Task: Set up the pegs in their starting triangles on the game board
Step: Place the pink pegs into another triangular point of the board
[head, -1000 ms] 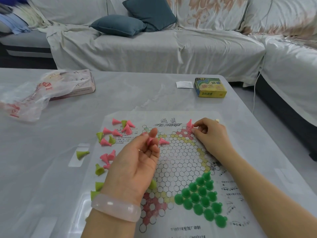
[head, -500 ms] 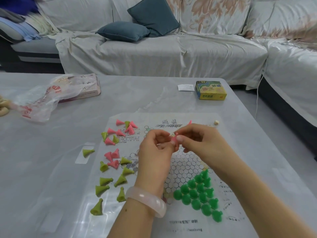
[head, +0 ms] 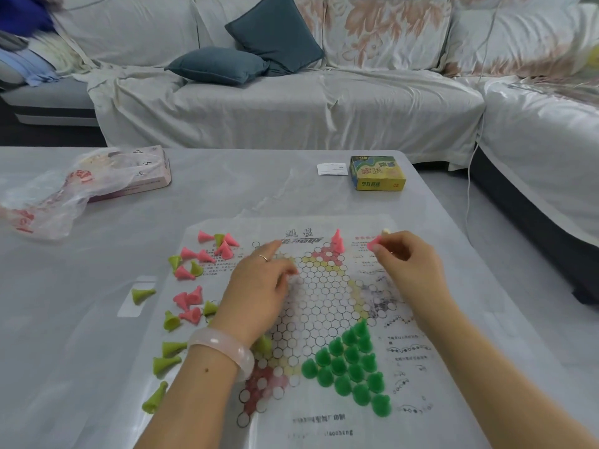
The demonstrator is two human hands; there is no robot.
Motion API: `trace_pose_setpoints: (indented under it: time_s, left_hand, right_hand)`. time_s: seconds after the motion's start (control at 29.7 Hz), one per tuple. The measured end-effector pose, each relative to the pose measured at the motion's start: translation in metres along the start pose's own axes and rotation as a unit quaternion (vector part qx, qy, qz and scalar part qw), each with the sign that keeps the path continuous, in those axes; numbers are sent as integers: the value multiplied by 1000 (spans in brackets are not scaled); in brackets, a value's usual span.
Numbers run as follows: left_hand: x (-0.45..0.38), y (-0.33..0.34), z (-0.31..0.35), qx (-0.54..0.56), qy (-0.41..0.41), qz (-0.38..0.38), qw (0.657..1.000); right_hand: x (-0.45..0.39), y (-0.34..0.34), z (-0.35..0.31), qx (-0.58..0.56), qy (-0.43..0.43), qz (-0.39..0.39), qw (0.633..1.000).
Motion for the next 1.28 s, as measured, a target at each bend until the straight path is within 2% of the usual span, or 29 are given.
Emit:
trace_pose_setpoints:
  time_s: [0.07,0.13,0.34,0.54,0.74,1.01,1.18,1.28]
  left_hand:
    - [-3,10,1,-34,16,-63,997]
    - [-6,16,3,-54,20,-88,994]
    - [-5,7,0,-57,-23,0,998]
    - [-2,9,-6,-40,-28,29,998]
    - [2,-1,-2,7,-31,96,995]
    - [6,-9,0,63,-24,110,992]
    - [9,-15,-2,147,-34,130,980]
    - [10,-17,-7,230,-66,142,960]
  right_hand:
    - [-9,2,3,47,-11,19,999]
    - [-15,10,3,92,-29,17,995]
    - [-22,35,8,187,-56,20,981]
    - [-20,43,8,242,-66,6,968]
    - [-19,42,8,245,-76,10,966]
    - [-18,42,9,254,-84,10,964]
    - [-18,42,9,269,-82,10,960]
    - [-12,37,6,228,-75,23,970]
Point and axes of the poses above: each hand's wrist, its own x-axis away from the middle knuckle, its own y-axis out of the palm, z = x × y, the point moved 4 cm from there along -x, towards the middle knuckle, and after that the axes turned 11 degrees about y, right-handed, at the moved point
